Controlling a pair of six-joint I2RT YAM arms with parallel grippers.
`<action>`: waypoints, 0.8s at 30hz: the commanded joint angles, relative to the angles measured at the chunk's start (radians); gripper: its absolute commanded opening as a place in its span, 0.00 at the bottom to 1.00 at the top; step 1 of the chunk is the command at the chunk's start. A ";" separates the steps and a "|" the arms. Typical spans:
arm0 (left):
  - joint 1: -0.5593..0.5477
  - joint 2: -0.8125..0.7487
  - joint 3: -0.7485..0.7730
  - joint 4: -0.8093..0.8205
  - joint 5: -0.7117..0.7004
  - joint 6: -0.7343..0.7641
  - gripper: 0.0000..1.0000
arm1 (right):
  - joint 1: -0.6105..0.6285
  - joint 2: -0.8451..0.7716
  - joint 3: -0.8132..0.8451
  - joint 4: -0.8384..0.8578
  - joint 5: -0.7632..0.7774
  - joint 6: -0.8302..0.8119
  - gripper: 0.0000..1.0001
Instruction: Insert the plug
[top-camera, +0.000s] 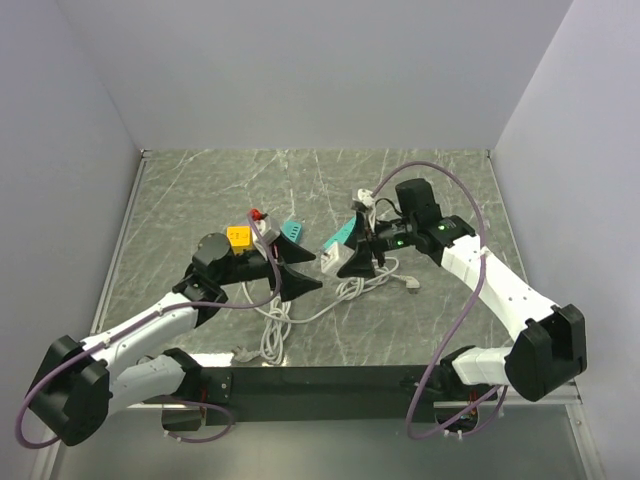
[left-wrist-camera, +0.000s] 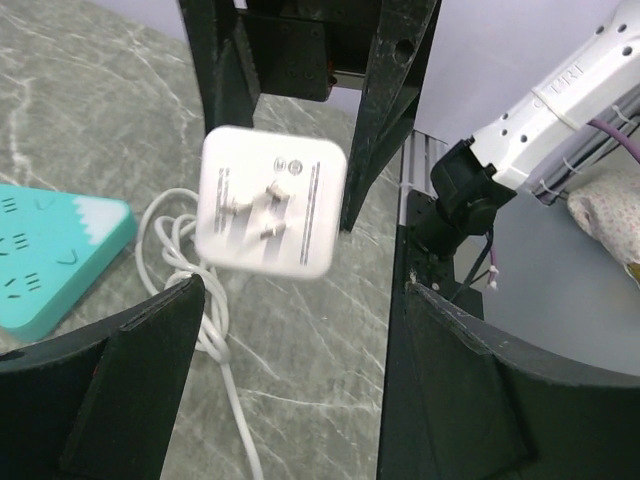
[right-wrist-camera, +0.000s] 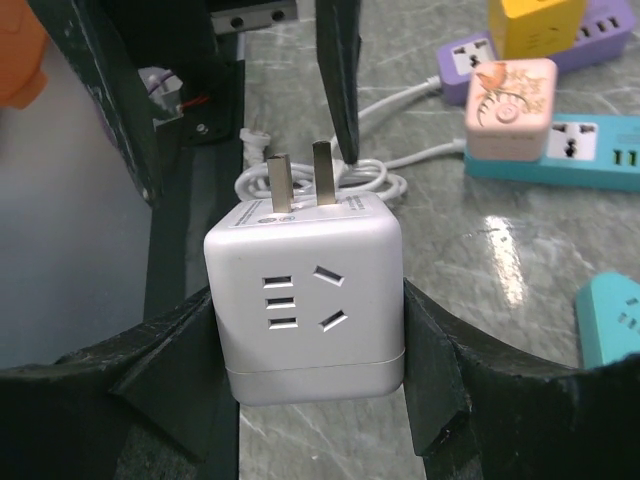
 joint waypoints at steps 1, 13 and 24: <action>-0.028 0.009 0.057 0.021 -0.001 0.038 0.87 | 0.038 0.005 0.065 0.024 -0.024 -0.006 0.29; -0.050 0.044 0.066 0.038 -0.013 0.040 0.86 | 0.089 0.020 0.082 -0.010 -0.034 -0.032 0.27; -0.051 0.076 0.083 0.026 -0.008 0.057 0.84 | 0.097 0.010 0.070 -0.064 -0.073 -0.098 0.25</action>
